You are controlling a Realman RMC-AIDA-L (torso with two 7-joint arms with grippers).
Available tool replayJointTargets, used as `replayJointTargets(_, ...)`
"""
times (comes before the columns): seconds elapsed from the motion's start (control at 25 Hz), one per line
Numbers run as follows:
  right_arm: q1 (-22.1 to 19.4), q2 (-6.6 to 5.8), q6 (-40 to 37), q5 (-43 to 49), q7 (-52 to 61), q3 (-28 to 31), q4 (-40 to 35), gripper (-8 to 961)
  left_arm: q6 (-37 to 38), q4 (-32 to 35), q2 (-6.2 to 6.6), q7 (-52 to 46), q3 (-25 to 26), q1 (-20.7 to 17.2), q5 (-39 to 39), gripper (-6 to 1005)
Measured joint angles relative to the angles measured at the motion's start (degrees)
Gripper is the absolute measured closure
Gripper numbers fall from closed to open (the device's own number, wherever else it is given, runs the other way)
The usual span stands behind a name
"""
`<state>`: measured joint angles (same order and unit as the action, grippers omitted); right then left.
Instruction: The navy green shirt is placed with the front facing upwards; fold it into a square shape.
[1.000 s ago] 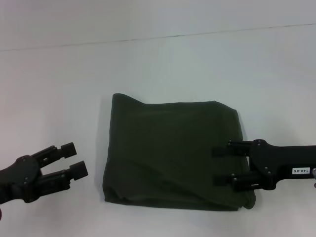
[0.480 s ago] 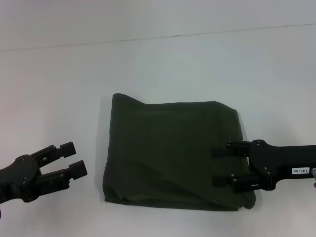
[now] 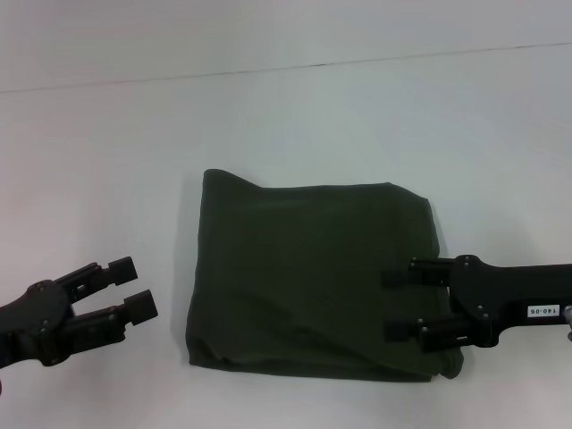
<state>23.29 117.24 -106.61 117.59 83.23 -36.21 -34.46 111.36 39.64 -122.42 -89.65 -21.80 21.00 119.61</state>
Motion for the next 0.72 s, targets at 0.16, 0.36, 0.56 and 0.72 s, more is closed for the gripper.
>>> replayJointTargets(0.16,0.02,0.0,0.03,0.0,0.0,-0.22,0.0,24,0.0,0.0,0.0,0.0,0.0,0.0,0.0,36)
replayJointTargets(0.36,0.14,0.0,0.37,0.0,0.54,-0.61,0.0,24,0.0,0.0,0.0,0.0,0.0,0.0,0.0,36)
replayJointTargets(0.56,0.17,0.0,0.41,0.0,0.69,-0.71,0.0,23,0.0,0.0,0.0,0.0,0.0,0.04,0.0,36)
replayJointTargets(0.72,0.18,0.04,0.4,0.0,0.7,-0.7,0.0,23,0.0,0.0,0.0,0.0,0.0,0.06,0.0,36)
